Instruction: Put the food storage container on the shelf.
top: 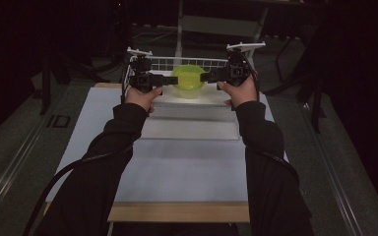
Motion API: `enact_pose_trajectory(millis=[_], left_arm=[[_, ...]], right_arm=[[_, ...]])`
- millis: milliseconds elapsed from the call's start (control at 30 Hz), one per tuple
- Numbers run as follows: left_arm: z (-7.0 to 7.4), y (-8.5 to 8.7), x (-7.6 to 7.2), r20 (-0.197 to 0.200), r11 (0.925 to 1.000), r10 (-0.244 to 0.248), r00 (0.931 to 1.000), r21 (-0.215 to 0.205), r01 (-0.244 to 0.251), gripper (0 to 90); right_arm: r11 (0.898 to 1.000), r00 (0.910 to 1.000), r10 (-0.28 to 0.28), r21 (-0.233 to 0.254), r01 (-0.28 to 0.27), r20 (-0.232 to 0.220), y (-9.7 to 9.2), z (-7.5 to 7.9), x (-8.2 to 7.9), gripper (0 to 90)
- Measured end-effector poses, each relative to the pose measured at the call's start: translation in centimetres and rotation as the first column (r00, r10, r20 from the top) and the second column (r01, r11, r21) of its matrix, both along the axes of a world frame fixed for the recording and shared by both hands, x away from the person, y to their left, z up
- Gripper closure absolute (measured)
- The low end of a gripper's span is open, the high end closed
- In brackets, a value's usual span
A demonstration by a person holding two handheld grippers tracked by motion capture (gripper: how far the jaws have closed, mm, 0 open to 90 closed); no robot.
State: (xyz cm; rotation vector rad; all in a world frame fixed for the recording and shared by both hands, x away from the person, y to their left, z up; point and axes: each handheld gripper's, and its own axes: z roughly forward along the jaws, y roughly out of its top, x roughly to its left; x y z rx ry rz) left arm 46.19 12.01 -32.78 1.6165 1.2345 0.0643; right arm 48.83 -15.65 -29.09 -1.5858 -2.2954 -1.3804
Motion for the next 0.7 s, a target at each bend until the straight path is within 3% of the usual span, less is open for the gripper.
enact_pose_trajectory(millis=[67, 200, 300, 467, 600, 633, 700], left_arm=[[0.2, 0.0, 0.1, -0.001, 1.0000, 0.001, 1.0000, -0.004, -0.001, 49.4], [0.9, 0.1, -0.2, 0.033, 0.9999, 0.007, 0.9994, 0.014, -0.008, 39.8], [1.3, 0.6, -0.9, 0.069, 0.9995, 0.030, 0.9972, -0.001, -0.030, 36.0], [1.7, 1.3, -2.1, 0.125, 0.9999, -0.002, 0.9921, -0.012, 0.004, 25.9], [1.4, 2.1, -3.7, 0.192, 0.9995, -0.031, 0.9810, 0.017, 0.028, 17.4], [1.3, 2.2, -4.1, 0.215, 0.9994, -0.034, 0.9759, 0.018, 0.031, 16.0], [0.8, 2.7, -5.2, 0.271, 0.9997, -0.025, 0.9622, 0.005, 0.024, 11.3]], right_arm=[[1.000, 1.0000, -0.008, 0.005, 0.008, 0.004, -0.2, -0.1, 0.1, 54.9], [1.000, 0.9991, -0.015, 0.022, 0.014, 0.040, -0.6, 0.1, 0.0, 49.9], [1.000, 0.9971, -0.009, 0.024, 0.007, 0.076, -0.8, 0.6, -0.5, 48.3], [1.000, 0.9935, 0.012, -0.021, -0.009, 0.113, -0.5, 1.0, -1.8, 48.5], [0.998, 0.9878, 0.050, -0.052, -0.042, 0.148, -0.3, 1.0, -3.4, 52.1], [0.997, 0.9861, 0.062, -0.064, -0.053, 0.154, -0.2, 0.9, -3.8, 52.2], [0.995, 0.9839, 0.070, -0.077, -0.058, 0.164, -0.1, 0.4, -4.5, 63.8]])
